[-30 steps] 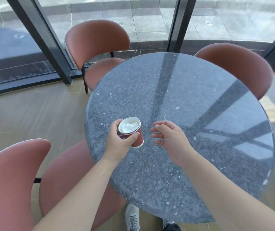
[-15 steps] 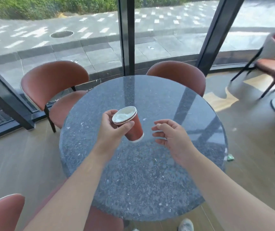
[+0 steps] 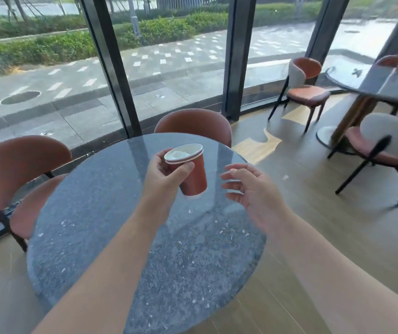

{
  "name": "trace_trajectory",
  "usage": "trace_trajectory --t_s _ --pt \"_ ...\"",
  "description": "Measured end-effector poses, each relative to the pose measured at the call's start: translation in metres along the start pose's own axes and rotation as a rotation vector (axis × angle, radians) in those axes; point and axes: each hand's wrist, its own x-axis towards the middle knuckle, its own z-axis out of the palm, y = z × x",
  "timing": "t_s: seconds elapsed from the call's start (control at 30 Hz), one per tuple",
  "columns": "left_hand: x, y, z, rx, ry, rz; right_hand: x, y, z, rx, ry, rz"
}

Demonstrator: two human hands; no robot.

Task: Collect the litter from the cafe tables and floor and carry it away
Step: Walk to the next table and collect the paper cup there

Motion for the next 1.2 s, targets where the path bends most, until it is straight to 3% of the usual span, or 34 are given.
trace_trajectory --t_s 0.7,1.2 --pt "-0.099 -0.035 0.387 -0.012 -0.506 -0.040 -0.155 -0.136 -0.338 0.081 0.429 -0.261" --pt "-0.109 -0.087 0.580 -0.043 -0.838 -0.134 -0.203 -0.166 -0.495 0.115 0.758 -0.340"
